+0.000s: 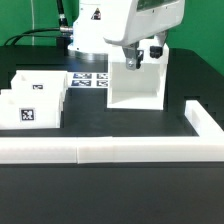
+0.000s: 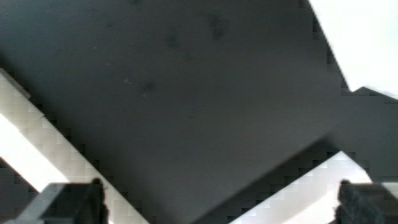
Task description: Assemble drawer
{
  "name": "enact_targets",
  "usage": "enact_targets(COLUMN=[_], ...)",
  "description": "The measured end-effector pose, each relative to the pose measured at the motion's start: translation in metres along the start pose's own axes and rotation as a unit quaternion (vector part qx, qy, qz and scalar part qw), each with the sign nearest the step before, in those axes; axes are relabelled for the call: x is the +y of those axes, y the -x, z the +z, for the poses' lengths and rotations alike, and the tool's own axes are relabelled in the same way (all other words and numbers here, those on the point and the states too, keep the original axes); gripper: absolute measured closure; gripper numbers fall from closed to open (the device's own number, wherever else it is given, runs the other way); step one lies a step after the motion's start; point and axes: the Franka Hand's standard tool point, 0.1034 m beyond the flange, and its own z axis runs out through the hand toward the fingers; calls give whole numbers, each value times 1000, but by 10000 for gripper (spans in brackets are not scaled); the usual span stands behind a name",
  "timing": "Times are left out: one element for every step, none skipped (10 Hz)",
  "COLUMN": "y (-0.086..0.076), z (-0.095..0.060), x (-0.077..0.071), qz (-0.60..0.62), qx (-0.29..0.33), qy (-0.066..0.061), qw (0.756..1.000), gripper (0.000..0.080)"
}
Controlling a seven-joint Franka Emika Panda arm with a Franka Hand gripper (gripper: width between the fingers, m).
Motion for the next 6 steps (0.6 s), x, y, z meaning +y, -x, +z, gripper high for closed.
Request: enact_targets(y=[0, 0, 0, 0, 0, 0], z=[0, 0, 0, 0, 0, 0], x=[0, 0, 0, 0, 0, 0], qz=[0, 0, 0, 0, 0, 0], qx=[0, 0, 0, 0, 0, 0], qy=[0, 0, 0, 0, 0, 0], qw=[1000, 1000, 1000, 1000, 1000, 1000], gripper=[150, 150, 150, 150, 150, 150])
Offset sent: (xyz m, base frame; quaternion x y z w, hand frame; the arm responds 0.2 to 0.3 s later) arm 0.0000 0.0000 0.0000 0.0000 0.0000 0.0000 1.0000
